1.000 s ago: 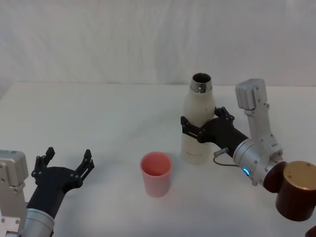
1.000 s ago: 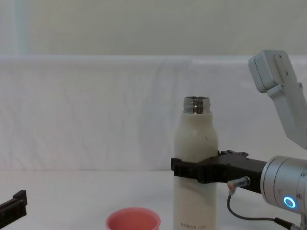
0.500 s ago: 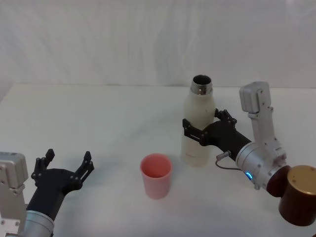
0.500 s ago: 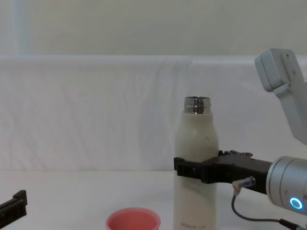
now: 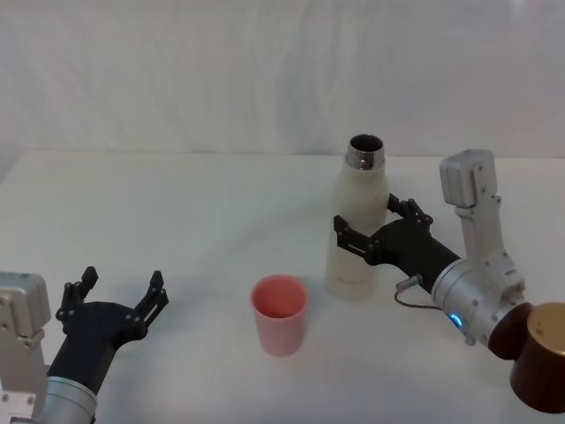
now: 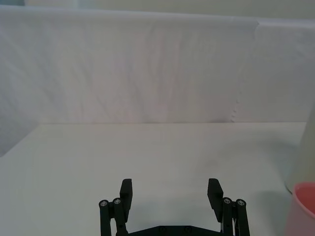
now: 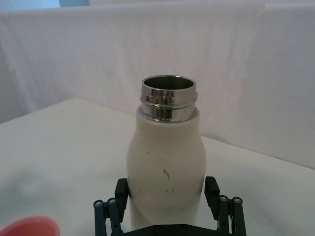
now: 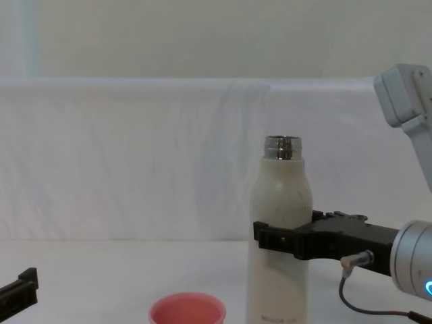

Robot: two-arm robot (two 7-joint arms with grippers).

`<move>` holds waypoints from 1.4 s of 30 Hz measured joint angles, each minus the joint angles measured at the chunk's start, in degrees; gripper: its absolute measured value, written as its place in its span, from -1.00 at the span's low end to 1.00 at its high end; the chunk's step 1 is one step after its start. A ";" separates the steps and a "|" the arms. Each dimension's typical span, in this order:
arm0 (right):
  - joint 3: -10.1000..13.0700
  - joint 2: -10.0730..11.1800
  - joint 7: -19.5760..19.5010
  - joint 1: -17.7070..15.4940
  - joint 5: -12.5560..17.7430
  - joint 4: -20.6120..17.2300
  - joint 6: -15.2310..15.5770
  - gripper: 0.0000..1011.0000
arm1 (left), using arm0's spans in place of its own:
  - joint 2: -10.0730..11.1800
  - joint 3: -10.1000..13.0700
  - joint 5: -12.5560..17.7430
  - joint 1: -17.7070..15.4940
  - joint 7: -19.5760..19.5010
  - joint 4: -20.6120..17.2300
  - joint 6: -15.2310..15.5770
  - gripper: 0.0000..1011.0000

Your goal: Grasp the thermos with one hand and pour water into the cup lid.

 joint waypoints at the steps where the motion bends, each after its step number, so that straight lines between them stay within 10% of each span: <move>1: 0.05 0.18 -0.05 -0.28 0.10 -0.38 0.04 0.98 | 0.00 0.00 0.00 0.00 0.00 0.00 0.00 0.98; 42: 1.79 6.32 0.44 -14.42 3.56 -15.60 -4.22 0.98 | 0.00 0.00 0.00 0.00 0.00 0.00 0.00 0.98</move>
